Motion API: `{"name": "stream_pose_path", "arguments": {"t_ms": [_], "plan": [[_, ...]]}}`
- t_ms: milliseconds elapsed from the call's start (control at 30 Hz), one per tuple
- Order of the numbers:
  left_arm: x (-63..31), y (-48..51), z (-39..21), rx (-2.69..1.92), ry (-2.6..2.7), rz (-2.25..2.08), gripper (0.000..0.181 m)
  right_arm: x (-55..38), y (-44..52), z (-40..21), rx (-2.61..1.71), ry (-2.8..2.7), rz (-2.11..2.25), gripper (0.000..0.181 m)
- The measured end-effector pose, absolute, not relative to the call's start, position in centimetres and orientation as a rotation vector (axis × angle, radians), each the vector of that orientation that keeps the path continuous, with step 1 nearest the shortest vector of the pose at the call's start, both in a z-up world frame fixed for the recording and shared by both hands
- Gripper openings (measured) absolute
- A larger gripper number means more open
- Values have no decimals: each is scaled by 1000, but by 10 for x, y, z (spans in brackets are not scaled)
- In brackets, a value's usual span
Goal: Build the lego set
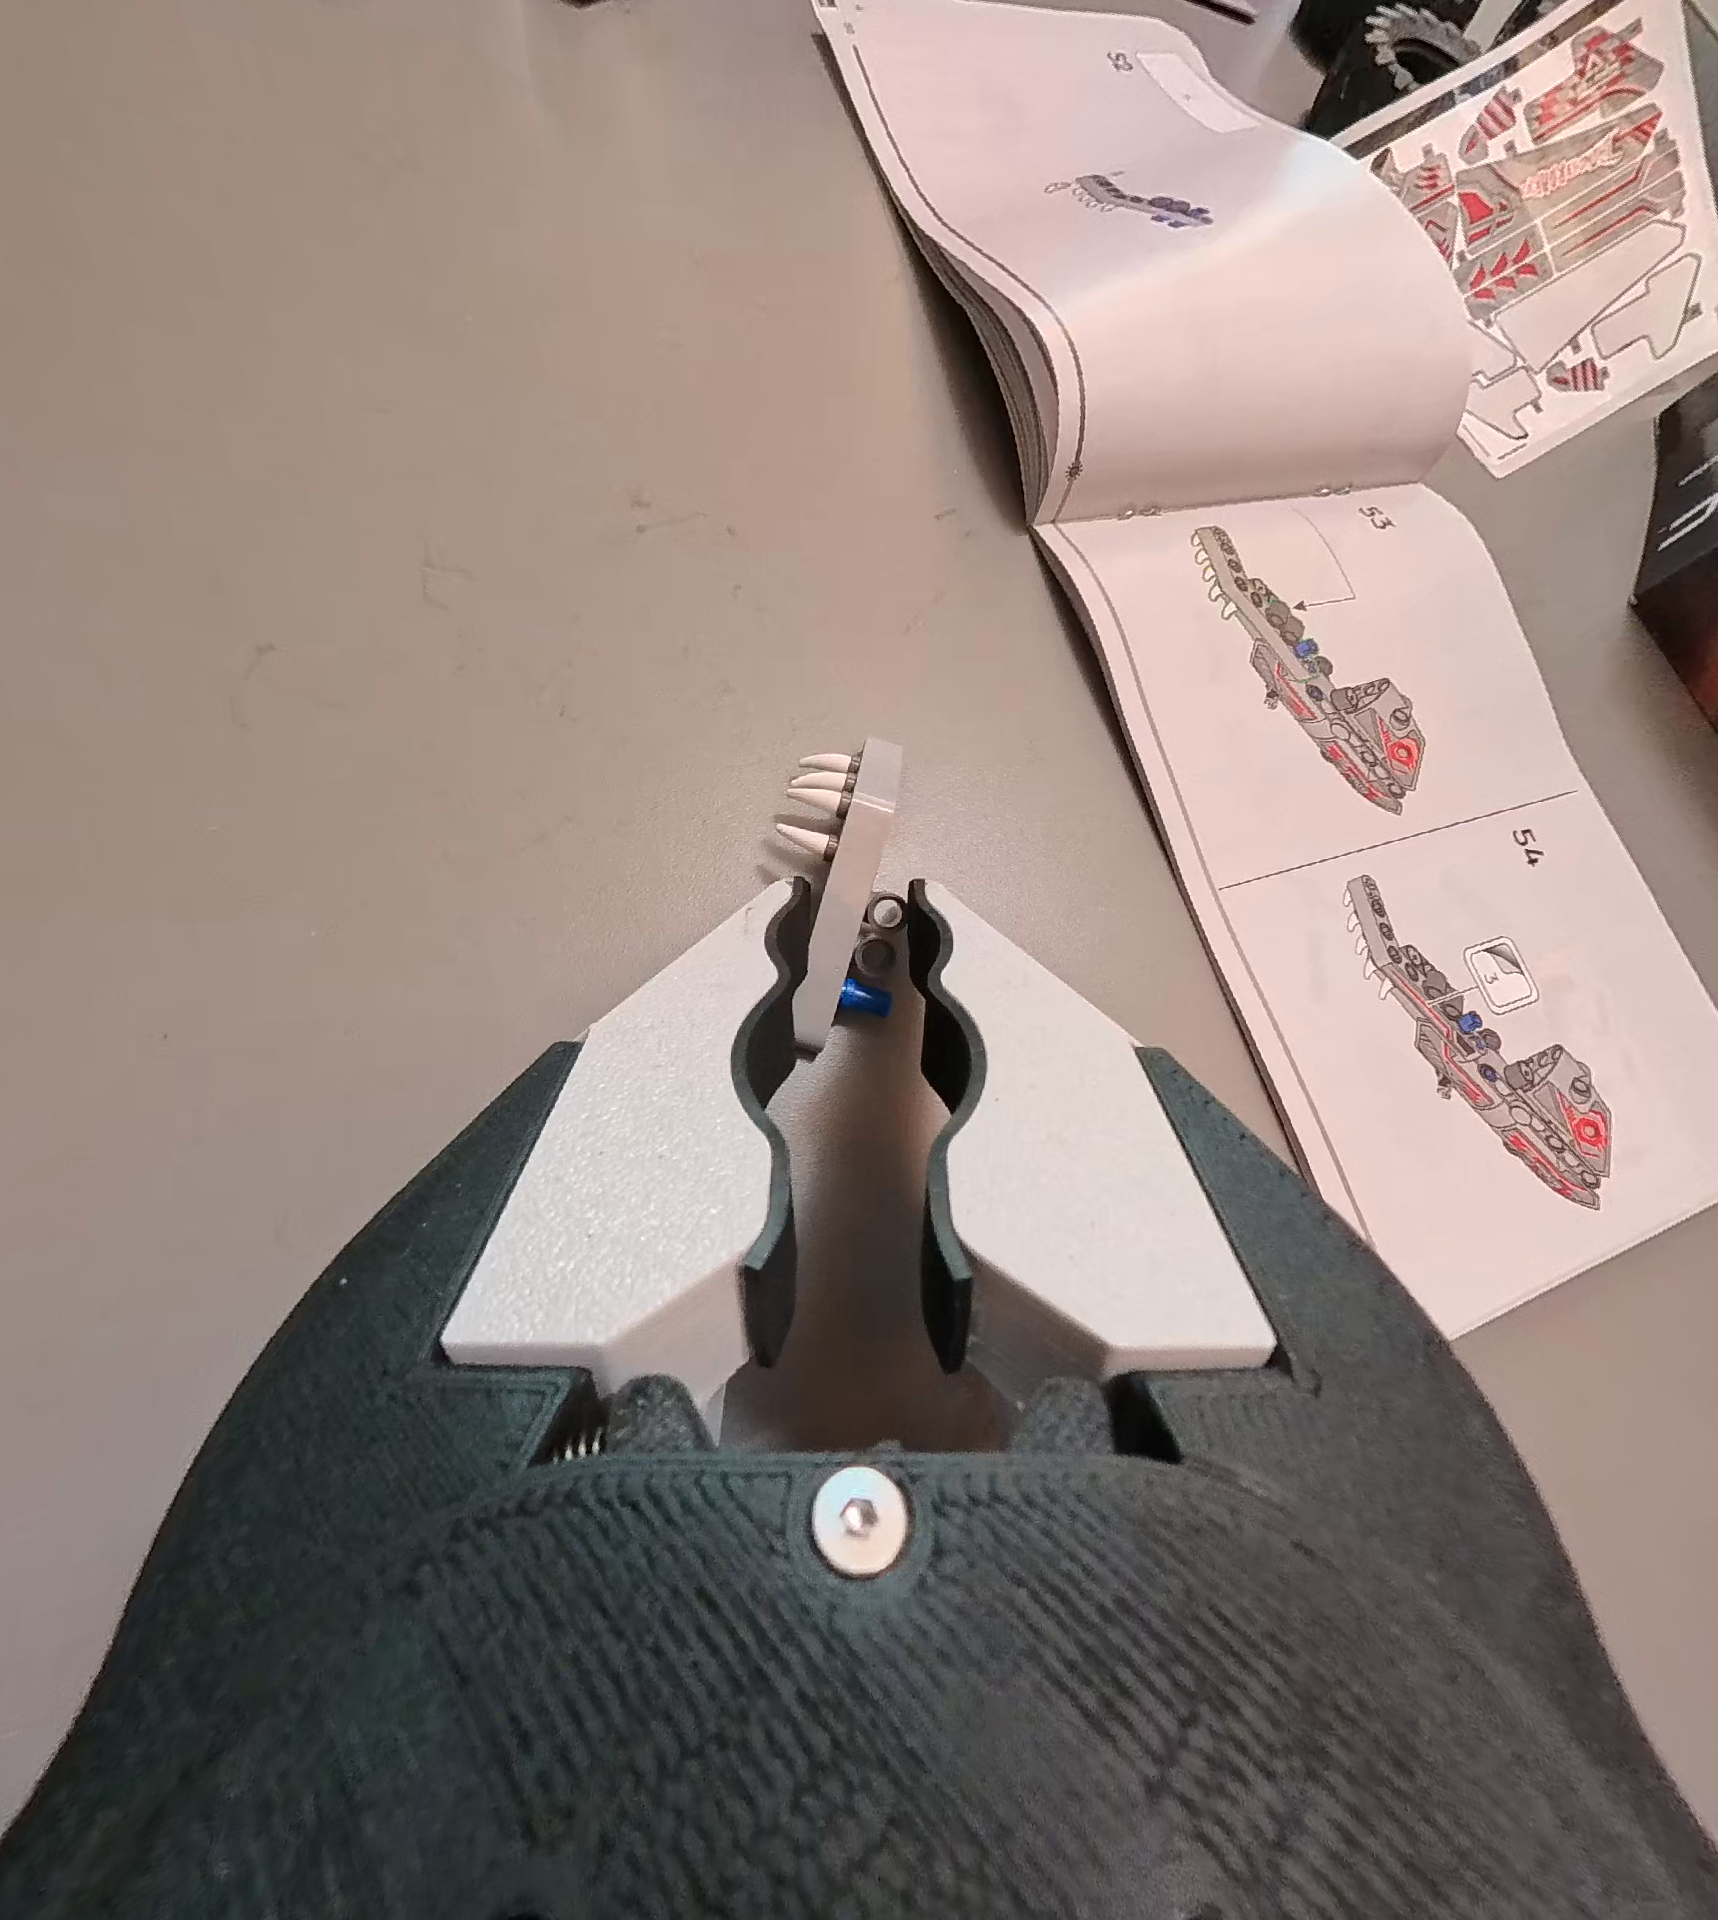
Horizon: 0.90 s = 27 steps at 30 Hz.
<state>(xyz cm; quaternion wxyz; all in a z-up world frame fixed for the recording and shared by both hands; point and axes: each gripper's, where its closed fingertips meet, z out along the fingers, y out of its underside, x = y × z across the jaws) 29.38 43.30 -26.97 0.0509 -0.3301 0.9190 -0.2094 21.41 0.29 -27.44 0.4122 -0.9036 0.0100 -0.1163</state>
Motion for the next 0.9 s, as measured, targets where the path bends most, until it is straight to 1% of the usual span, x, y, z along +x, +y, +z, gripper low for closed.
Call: {"name": "stream_pose_path", "arguments": {"t_ms": [33,167,267,333,533,633,733,800,900], "plan": [[293,433,-272,-999,2811,-627,8,214,3,-274,-2273,24,-295,17],[288,440,-279,-1005,2846,-535,8,214,3,-275,-2274,31,-279,17],[291,442,-280,-1025,2823,-547,3,214,3,-275,-2275,37,-267,17],[291,441,-280,-1057,2823,-589,0,214,3,-275,-2275,37,-266,17],[291,433,-273,-1036,2821,-728,0,214,3,-274,-2273,28,-290,17],[296,430,-254,-1002,2741,-806,0,214,3,-274,-2273,24,-298,17],[298,437,-232,-981,2652,-777,0,214,3,-274,-2273,25,-298,17],[297,440,-208,-968,2569,-757,0,215,3,-274,-2271,32,-307,18],[290,424,-155,-913,2424,-805,0,218,2,-273,-2268,50,-325,23]]}}
